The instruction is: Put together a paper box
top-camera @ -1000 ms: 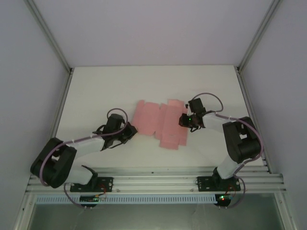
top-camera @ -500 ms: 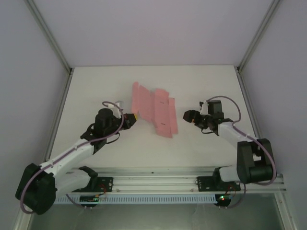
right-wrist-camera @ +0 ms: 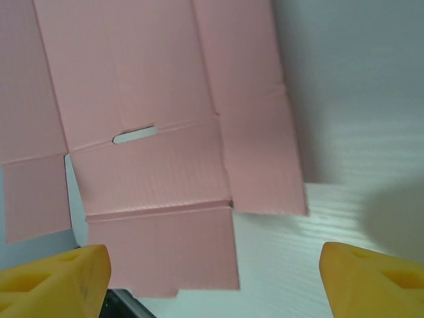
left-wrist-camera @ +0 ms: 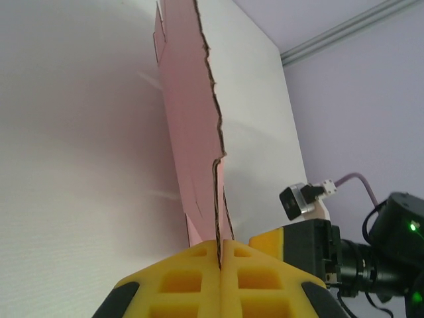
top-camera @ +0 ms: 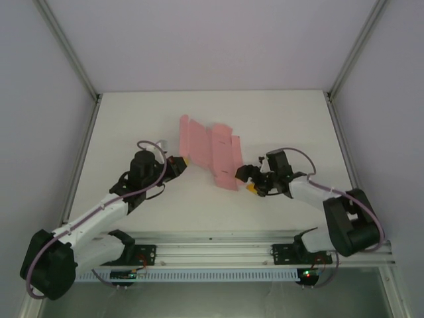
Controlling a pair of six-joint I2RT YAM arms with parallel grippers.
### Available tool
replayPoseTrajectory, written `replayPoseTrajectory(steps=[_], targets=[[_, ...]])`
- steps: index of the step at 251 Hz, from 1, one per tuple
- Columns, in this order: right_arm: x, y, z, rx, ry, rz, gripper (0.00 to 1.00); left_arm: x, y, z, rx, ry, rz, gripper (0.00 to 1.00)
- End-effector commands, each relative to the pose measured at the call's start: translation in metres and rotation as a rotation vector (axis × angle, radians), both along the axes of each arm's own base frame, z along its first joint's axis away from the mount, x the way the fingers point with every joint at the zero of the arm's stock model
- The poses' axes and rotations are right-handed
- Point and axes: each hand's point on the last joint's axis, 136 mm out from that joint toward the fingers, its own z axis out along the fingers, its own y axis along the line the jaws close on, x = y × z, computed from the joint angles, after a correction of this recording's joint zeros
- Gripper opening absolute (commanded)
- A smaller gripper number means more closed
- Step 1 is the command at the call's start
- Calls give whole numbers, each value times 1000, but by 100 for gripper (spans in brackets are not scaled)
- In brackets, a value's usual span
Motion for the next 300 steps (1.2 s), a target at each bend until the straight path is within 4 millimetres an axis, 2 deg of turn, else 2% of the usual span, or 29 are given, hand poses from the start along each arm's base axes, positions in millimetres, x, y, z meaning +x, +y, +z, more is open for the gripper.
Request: replayPoseTrajectory(steps=[1, 70, 115, 144, 166, 187, 207, 219, 239, 245, 268, 285, 292, 300], targets=[[-14, -17, -19, -52, 93, -126, 86, 1, -1, 13, -64, 55, 23, 0], [17, 22, -13, 182, 20, -175, 81, -4, -5, 13, -122, 133, 19, 0], [42, 43, 13, 391, -42, -208, 75, -7, -10, 15, -199, 201, 17, 0], [47, 44, 7, 380, -51, -211, 71, -8, -11, 15, -169, 234, 11, 0], [54, 35, 6, 365, -75, -239, 70, -7, -10, 17, -180, 232, 19, 0], [56, 29, -4, 299, -56, -256, 57, -7, -11, 22, -183, 220, 9, 0], [53, 23, -19, 199, 2, -258, 39, -9, -10, 23, -180, 217, 3, 0], [52, 17, -24, 143, 17, -266, 21, -10, -9, 21, -178, 217, 3, 0], [52, 6, -25, 45, 13, -272, 0, -12, -7, 18, -171, 220, 9, 0], [52, 3, -24, 11, 2, -263, 0, -12, -6, 18, -168, 218, 11, 0], [62, -5, -1, -102, -113, -210, 0, -15, -1, 11, -137, 218, 26, 0], [71, -3, 32, -179, -280, -100, 0, -19, 8, 0, -77, 239, 45, 0], [74, -3, 47, -203, -328, -75, 0, -21, 14, -9, -38, 263, 68, 11], [77, 0, 67, -227, -413, -16, 0, -25, 22, -19, 5, 292, 95, 34]])
